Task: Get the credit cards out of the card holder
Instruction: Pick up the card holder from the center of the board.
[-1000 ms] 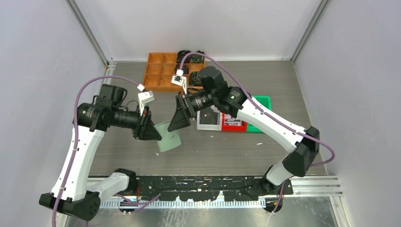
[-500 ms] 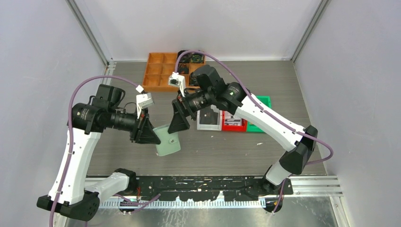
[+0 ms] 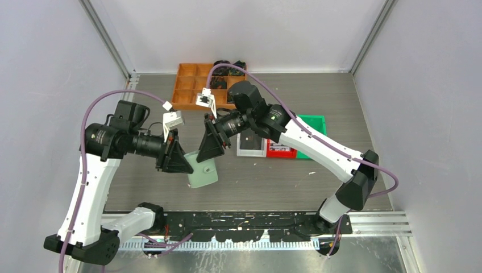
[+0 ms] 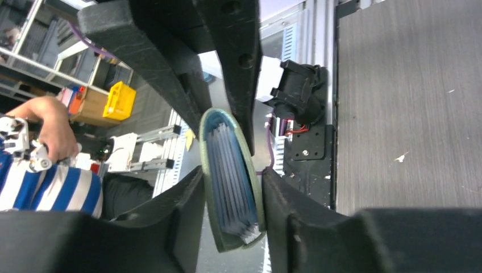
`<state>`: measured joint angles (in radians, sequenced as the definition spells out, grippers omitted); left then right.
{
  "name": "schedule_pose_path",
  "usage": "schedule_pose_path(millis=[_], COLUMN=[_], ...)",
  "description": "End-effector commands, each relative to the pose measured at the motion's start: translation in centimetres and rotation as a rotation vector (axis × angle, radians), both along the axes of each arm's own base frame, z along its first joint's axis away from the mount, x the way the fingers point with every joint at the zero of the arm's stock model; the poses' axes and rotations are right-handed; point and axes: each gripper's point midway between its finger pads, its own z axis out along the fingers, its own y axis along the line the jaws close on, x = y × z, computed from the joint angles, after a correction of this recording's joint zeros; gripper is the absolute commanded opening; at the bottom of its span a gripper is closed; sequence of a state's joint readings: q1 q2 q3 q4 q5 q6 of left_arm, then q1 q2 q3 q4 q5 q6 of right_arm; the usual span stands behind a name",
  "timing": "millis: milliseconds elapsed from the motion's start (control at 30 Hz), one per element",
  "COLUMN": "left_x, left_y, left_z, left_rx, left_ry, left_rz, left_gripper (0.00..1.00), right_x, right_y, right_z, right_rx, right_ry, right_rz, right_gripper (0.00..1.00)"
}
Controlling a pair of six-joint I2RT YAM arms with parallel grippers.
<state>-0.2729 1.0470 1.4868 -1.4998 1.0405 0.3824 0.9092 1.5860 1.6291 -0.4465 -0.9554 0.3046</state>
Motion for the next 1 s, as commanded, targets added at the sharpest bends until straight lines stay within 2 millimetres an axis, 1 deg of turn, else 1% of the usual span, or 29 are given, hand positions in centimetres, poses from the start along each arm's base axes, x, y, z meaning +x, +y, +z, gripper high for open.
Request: schedule_pose_path(millis=[0,33,133,167,233,267,300,333,367,400,433,500,533,600,700,733,767,833,967], left_x=[-0.3,-0.3,-0.2,-0.1,0.1,0.3,0.5,0.7,0.9,1.1,1.3,1.5,1.8,1.8,1.9,2.0,2.1,2.3,2.6], left_y=[-0.5,-0.4,-0.4,-0.4,-0.4,-0.4,-0.4,-0.4,-0.4,-0.4,-0.5,-0.7,-0.8,-1.0,-1.2,-1.2,-1.4,-1.7,-2.2], left_z=[1.9,1.9,2.2,2.2,2.1,2.0,2.0,1.9,1.8,1.7,1.5,1.2,1.2,0.9,0.4,0.1,0.2,0.7,2.1], left_rx=[-0.058,-0.057,-0.057,-0.056,-0.051,-0.047,-0.042,-0.038,-0.035,-0.033,-0.034,-0.047,-0.057,-0.072,-0.087,-0.091,-0.101,-0.131,-0.180], left_ry=[-0.061,-0.064,-0.080,-0.082,-0.085,-0.083,-0.082,-0.081,-0.073,-0.068,-0.056,-0.030,-0.024,0.005,0.048,0.060,0.074,0.084,0.111], left_rz=[-0.038,-0.040,-0.040,-0.039,-0.034,-0.026,-0.016,-0.003,0.011,0.028,0.044,0.078,0.094,0.116,0.149,0.158,0.170,0.177,0.165], left_gripper=[0.00,0.00,0.00,0.00,0.00,0.03,0.12,0.27,0.53,0.66,0.71,0.74,0.75,0.75,0.73,0.73,0.72,0.71,0.70], right_x=[-2.0,-2.1,-2.2,-2.2,-2.3,-2.2,-2.1,-1.8,-1.4,-0.7,0.2,1.7,2.2,3.1,3.7,3.7,3.6,3.3,3.1], right_y=[-0.7,-0.9,-1.3,-1.4,-1.4,-1.5,-1.4,-1.4,-1.4,-1.4,-1.3,-1.6,-1.9,-2.6,-3.6,-3.8,-3.9,-3.6,-2.8], right_z=[4.0,3.7,2.7,2.6,2.6,2.8,3.1,3.4,3.8,4.2,4.6,5.8,7.1,8.5,10.0,10.1,10.7,10.9,10.7], right_rx=[0.126,0.116,0.079,0.074,0.074,0.078,0.084,0.088,0.094,0.103,0.113,0.153,0.205,0.270,0.346,0.356,0.385,0.404,0.424], right_ry=[0.000,-0.005,0.000,0.003,0.004,0.001,-0.007,-0.018,-0.032,-0.050,-0.071,-0.104,-0.133,-0.164,-0.182,-0.173,-0.169,-0.125,-0.046], right_rz=[0.068,0.065,0.061,0.060,0.058,0.053,0.043,0.022,-0.006,-0.047,-0.105,-0.206,-0.261,-0.354,-0.442,-0.456,-0.457,-0.441,-0.408], right_gripper=[0.38,0.37,0.36,0.32,0.17,0.11,0.05,0.01,0.01,0.01,0.01,0.01,0.01,0.01,0.01,0.01,0.01,0.01,0.01])
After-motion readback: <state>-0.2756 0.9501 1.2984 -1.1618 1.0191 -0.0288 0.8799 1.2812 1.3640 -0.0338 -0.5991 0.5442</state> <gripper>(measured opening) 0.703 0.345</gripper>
